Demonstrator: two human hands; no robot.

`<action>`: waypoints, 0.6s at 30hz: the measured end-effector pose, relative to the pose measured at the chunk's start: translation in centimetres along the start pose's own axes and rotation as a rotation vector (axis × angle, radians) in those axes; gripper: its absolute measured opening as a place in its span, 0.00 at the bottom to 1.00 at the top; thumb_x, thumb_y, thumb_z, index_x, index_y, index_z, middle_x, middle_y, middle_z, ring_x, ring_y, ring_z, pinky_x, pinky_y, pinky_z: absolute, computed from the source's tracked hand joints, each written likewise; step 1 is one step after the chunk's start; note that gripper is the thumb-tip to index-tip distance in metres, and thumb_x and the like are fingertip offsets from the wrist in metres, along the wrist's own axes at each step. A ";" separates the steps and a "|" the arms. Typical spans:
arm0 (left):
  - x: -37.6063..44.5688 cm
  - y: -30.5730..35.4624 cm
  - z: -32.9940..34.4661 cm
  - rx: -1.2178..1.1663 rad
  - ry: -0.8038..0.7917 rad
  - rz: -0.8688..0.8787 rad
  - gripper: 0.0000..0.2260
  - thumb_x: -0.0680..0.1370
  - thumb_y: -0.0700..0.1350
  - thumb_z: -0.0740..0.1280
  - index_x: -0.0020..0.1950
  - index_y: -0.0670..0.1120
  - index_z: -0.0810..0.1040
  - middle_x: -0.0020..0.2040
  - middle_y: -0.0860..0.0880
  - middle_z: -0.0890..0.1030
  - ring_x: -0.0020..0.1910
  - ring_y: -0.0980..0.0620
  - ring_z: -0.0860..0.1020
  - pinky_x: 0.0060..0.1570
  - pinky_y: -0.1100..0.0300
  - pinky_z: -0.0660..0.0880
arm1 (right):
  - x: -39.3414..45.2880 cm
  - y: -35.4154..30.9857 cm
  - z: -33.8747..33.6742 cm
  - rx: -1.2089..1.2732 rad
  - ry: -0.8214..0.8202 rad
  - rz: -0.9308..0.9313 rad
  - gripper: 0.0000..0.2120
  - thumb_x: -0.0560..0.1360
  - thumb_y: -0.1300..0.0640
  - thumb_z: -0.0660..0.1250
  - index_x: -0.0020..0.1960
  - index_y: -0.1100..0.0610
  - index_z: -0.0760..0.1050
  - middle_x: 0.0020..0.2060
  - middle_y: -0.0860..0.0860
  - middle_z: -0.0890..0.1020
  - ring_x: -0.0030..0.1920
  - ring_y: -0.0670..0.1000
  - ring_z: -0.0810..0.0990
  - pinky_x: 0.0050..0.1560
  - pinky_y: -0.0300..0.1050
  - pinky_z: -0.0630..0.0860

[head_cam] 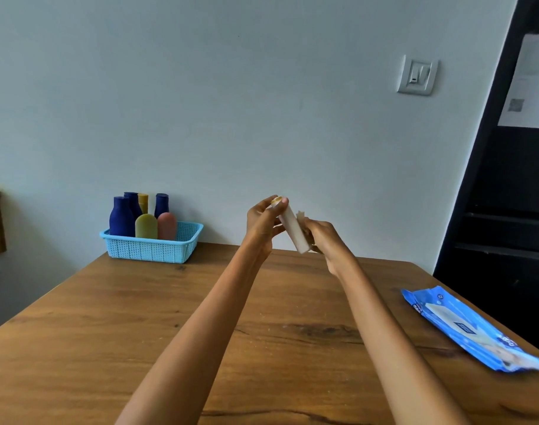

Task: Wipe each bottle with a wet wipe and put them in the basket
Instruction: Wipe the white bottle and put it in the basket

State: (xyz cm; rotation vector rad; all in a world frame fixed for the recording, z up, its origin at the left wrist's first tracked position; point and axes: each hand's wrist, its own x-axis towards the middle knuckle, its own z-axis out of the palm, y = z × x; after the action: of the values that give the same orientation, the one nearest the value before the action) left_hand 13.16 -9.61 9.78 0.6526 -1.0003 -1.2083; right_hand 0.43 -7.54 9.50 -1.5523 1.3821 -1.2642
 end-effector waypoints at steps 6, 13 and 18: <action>0.0 -0.5 -0.7 0.042 0.102 0.102 0.21 0.74 0.41 0.71 0.66 0.42 0.72 0.58 0.41 0.76 0.54 0.46 0.77 0.51 0.54 0.77 | 0.0 1.0 0.2 0.126 -0.027 0.154 0.14 0.80 0.52 0.56 0.42 0.57 0.75 0.36 0.53 0.76 0.36 0.51 0.74 0.39 0.43 0.70; 0.1 -0.6 -1.0 0.190 0.167 0.249 0.23 0.73 0.41 0.72 0.67 0.45 0.72 0.58 0.48 0.75 0.48 0.56 0.77 0.51 0.62 0.77 | 0.5 1.4 0.3 0.342 -0.104 0.254 0.06 0.77 0.64 0.60 0.45 0.63 0.75 0.36 0.57 0.77 0.37 0.55 0.77 0.40 0.46 0.76; 0.1 -0.9 -1.1 0.256 0.179 0.266 0.24 0.73 0.42 0.73 0.68 0.45 0.71 0.58 0.50 0.75 0.44 0.60 0.76 0.40 0.70 0.74 | 0.2 1.4 -0.8 0.085 0.002 0.206 0.07 0.73 0.66 0.59 0.42 0.63 0.76 0.37 0.57 0.78 0.38 0.53 0.77 0.39 0.44 0.72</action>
State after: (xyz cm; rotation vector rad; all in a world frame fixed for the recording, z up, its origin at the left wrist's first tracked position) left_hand 13.72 -10.05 8.52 0.7855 -1.0611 -0.7817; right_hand -0.72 -7.95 8.51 -1.3157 1.4303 -1.1829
